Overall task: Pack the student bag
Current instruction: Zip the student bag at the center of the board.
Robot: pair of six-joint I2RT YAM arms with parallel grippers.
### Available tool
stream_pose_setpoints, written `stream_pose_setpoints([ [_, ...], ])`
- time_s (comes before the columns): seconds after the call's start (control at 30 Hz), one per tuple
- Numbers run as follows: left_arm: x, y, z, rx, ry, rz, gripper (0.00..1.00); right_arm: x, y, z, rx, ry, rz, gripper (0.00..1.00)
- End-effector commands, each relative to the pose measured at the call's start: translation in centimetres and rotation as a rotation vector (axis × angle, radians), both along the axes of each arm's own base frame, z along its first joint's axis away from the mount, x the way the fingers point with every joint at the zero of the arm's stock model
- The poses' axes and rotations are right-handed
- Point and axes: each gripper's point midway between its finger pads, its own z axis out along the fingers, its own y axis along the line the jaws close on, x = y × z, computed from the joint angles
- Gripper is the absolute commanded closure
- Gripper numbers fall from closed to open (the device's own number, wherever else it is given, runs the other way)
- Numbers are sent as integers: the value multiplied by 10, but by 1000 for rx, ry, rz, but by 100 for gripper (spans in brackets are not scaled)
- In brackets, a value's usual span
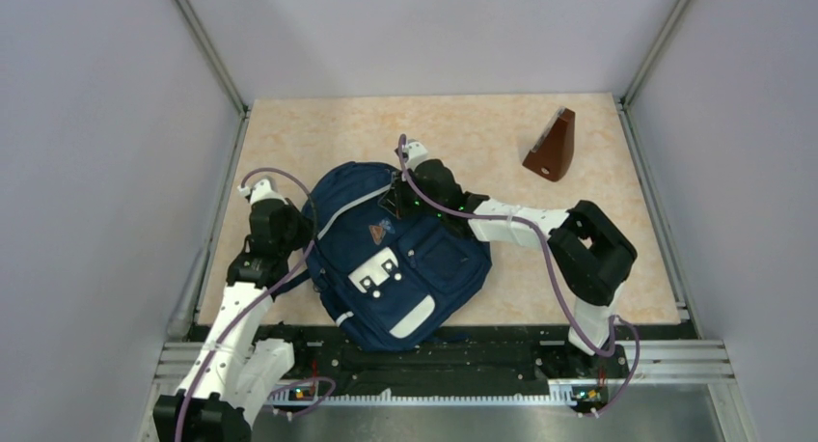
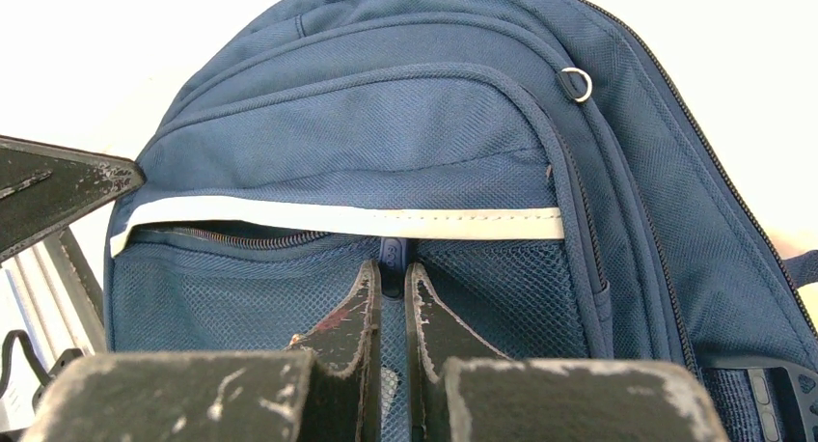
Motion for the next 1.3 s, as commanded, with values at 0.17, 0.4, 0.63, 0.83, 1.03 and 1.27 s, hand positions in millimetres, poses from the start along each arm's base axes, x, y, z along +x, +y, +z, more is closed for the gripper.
stream_pose_setpoints([
  [0.17, 6, -11, 23, -37, -99, -48, 100, -24, 34, 27, 75, 3, 122, 100],
  [0.4, 4, -11, 25, -32, -104, -59, 100, -22, 29, 27, 49, -13, 78, 100],
  [0.63, 0, -9, 32, -17, -123, -57, 100, -7, -5, 36, -55, -94, -59, 100],
  [0.83, -1, -7, 36, -2, -126, -57, 100, -5, -19, 48, -110, -152, -70, 85],
  [1.03, -1, -8, 35, -5, -122, -62, 100, 2, -17, 44, -181, -170, -54, 74],
  [1.27, 0, -9, 35, -7, -120, -66, 100, 9, -1, 36, -213, -183, -6, 62],
])
